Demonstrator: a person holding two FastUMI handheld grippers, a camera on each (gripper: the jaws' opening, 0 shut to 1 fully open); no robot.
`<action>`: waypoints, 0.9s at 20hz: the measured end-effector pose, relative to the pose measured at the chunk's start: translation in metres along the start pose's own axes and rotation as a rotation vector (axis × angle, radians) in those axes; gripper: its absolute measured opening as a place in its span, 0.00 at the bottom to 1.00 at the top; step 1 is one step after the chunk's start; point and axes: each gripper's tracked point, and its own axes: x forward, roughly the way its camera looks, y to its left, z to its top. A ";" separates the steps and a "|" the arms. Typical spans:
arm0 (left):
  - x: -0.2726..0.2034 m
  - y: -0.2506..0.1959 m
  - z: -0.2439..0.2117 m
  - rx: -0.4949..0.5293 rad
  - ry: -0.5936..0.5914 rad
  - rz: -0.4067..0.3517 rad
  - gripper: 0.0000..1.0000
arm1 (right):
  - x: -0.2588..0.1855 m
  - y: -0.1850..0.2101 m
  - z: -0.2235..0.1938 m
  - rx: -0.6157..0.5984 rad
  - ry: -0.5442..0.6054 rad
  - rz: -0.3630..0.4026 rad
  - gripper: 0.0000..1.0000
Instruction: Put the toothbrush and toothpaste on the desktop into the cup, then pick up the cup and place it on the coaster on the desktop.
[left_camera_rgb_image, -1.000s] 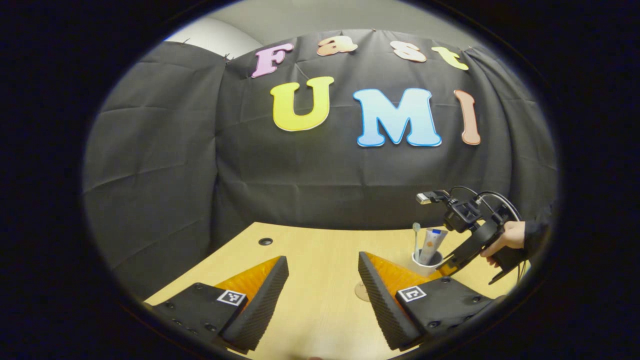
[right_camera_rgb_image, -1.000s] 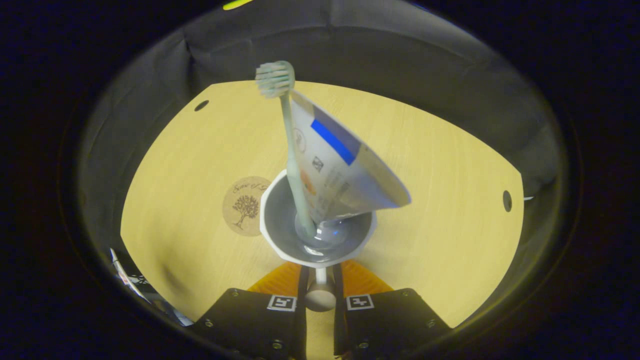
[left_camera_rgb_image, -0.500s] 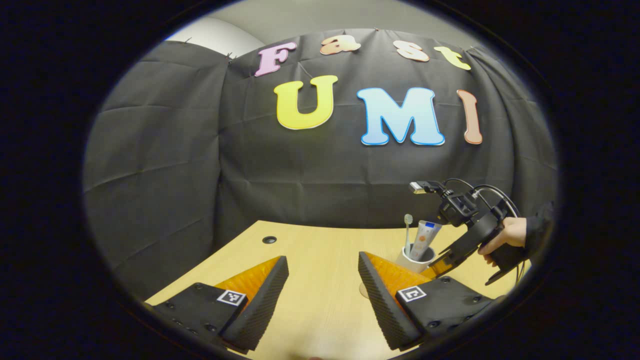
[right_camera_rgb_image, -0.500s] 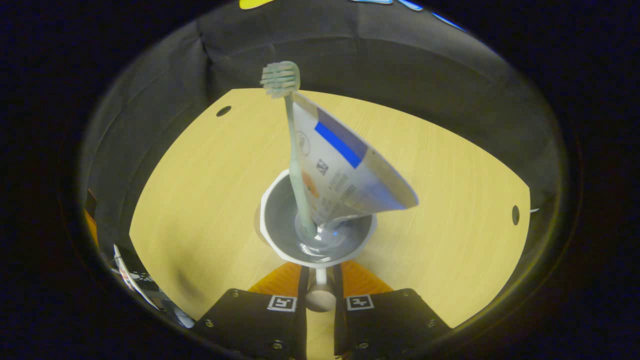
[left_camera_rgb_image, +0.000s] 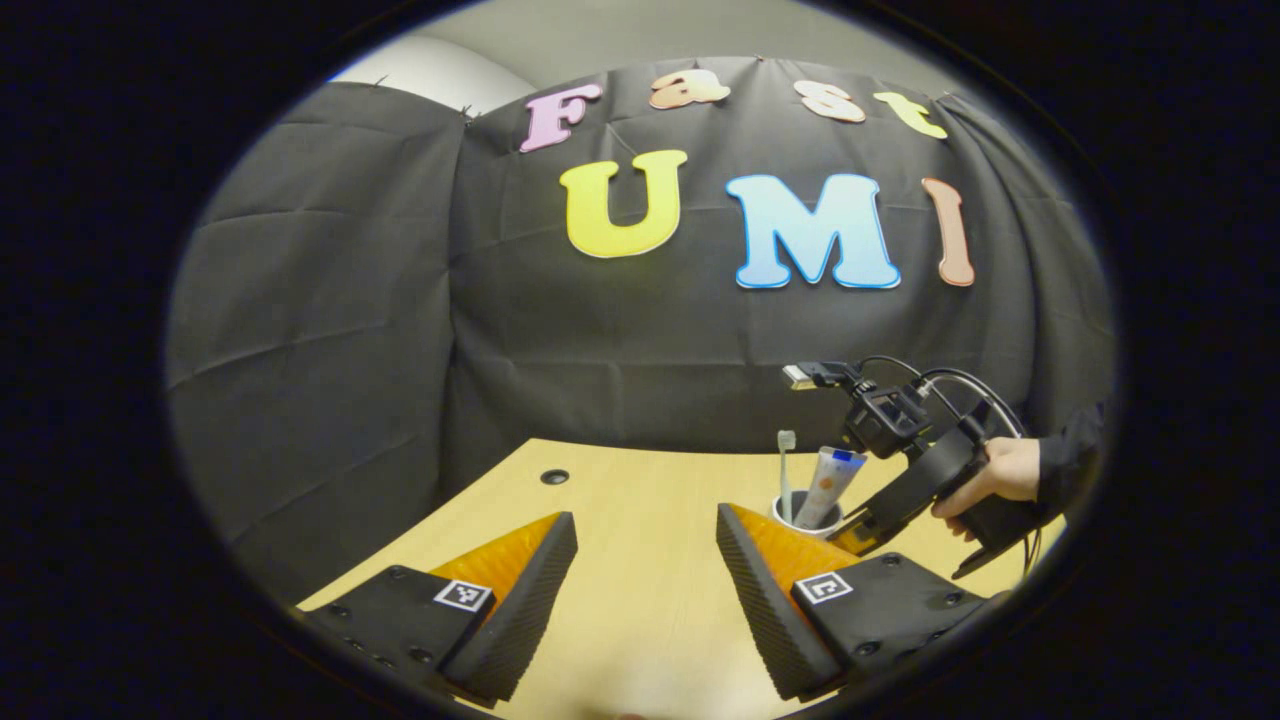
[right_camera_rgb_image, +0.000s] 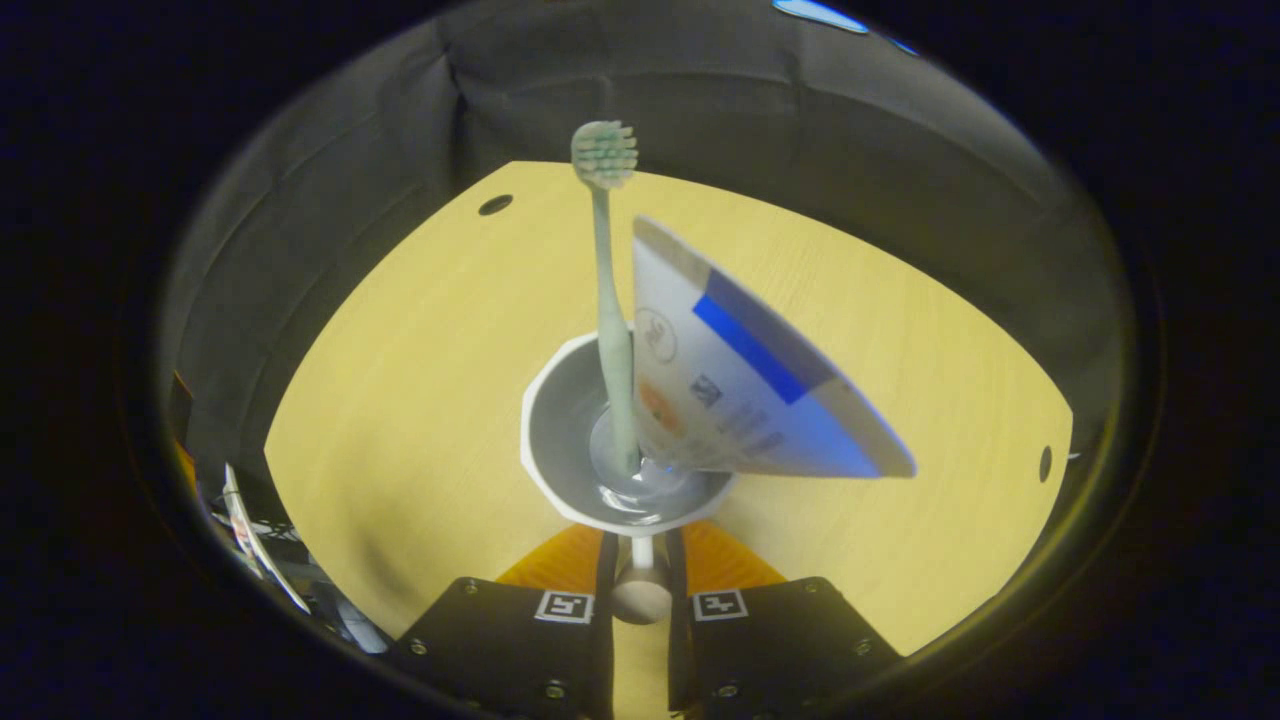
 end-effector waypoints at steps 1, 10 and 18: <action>0.000 0.002 -0.002 -0.003 0.002 0.004 0.94 | 0.000 -0.001 0.002 -0.007 0.007 -0.001 0.22; 0.001 0.006 -0.004 -0.017 0.002 0.007 0.94 | 0.005 -0.001 0.001 -0.033 0.035 -0.036 0.21; 0.000 0.000 -0.003 -0.018 0.000 -0.011 0.94 | -0.007 -0.003 0.002 -0.030 0.012 -0.046 0.31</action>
